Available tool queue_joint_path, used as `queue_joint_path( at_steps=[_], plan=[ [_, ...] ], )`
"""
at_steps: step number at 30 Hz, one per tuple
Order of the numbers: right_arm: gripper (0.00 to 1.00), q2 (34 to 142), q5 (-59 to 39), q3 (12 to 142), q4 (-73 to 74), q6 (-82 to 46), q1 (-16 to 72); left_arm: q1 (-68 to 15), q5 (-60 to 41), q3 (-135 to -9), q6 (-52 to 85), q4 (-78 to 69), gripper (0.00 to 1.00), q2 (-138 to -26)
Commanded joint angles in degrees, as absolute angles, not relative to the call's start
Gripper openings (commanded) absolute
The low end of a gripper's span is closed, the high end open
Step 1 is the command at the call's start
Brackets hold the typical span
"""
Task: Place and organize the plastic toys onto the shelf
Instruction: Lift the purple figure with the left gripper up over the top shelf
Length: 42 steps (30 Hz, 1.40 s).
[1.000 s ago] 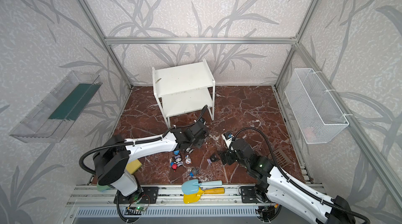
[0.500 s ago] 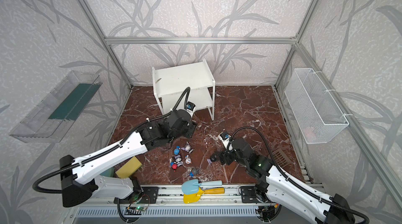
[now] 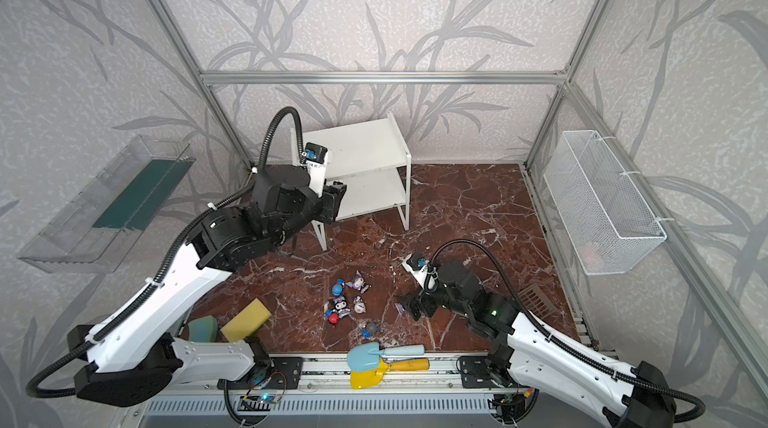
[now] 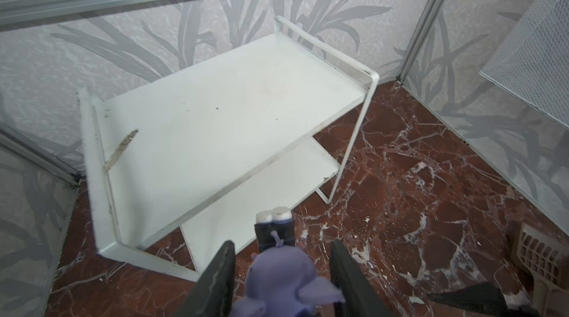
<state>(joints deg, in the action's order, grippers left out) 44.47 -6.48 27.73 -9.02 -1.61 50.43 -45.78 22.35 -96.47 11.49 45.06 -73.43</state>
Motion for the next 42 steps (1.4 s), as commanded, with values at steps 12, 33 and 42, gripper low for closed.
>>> queue_joint_path(
  at_steps=[12,33,42],
  plan=[
    [0.99,46.1,-5.2,30.5,-8.3,-1.2,53.7,-33.1,21.6,-110.2,12.5,49.3,0.46,-84.7],
    [0.99,48.9,-5.1,30.3,-7.2,-1.5,53.9,-25.1,15.7,-114.5,16.1,50.7,0.48,-92.5],
    [0.99,49.5,-5.6,30.5,-6.8,-1.5,54.0,-25.1,15.8,-113.3,17.7,51.9,0.48,-91.1]
  ],
)
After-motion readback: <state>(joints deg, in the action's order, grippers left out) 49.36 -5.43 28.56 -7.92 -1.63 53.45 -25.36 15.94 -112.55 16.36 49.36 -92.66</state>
